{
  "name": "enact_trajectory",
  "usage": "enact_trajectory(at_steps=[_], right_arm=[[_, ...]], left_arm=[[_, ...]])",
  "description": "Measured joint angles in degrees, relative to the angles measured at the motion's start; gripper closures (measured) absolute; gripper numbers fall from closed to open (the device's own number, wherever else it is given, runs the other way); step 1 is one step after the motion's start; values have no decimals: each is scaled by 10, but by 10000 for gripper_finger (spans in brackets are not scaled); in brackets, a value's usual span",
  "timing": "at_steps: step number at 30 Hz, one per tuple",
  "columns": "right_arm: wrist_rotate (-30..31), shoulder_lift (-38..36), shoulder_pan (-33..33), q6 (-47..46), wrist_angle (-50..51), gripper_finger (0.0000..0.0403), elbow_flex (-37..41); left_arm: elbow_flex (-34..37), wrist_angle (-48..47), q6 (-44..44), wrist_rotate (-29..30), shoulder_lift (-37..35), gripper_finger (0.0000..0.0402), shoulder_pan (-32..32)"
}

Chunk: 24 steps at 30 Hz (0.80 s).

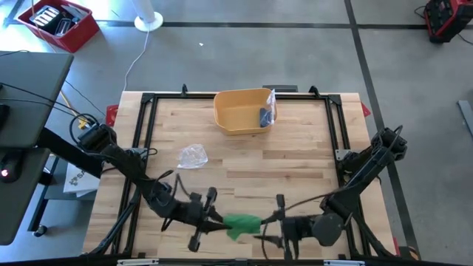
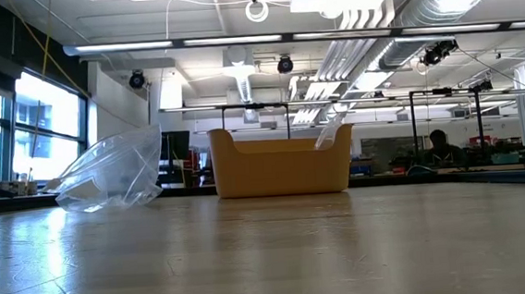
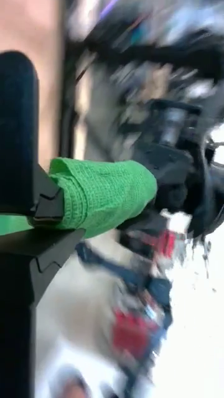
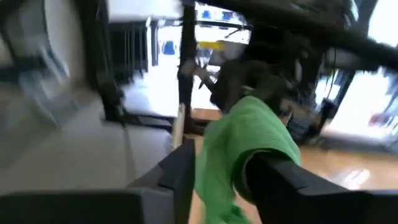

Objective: Roll bandage
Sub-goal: Roll the green bandage

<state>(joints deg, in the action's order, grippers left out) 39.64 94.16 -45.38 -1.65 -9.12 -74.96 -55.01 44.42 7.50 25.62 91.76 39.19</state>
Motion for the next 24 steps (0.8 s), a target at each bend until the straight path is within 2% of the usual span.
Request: enact_trajectory(at_steps=[2, 4, 7, 9, 10, 13, 17, 19, 21, 24], right_arm=[[23, 12, -3, 110, 1, 262, 0], [67, 26, -8, 198, -4, 271, 0], [101, 38, -8, 221, -8, 329, 0], [103, 39, -8, 176, -5, 378, 0], [104, 39, -8, 147, -7, 388, 0], [125, 29, -11, 15, -9, 382, 0], [124, 4, -11, -186, 0, 388, 0], [111, -2, -10, -233, 0, 390, 0], [85, -3, -9, -238, 1, 384, 1], [42, -3, -5, -265, 2, 350, 1]], left_arm=[[1, -5, 113, -60, -4, 390, -17], [1, -6, 187, -111, -4, 394, -31], [1, -13, 226, -127, -2, 387, -40], [1, -15, 221, -132, -2, 366, -40], [1, -13, 212, -133, -2, 352, -40], [1, -6, 172, -126, -2, 306, -40], [-1, -4, 73, -71, 0, 266, -33], [-2, -11, -11, -26, 3, 268, -20], [-2, -25, -80, 15, 4, 288, -7], [-2, -38, -148, 69, 2, 352, 16]])
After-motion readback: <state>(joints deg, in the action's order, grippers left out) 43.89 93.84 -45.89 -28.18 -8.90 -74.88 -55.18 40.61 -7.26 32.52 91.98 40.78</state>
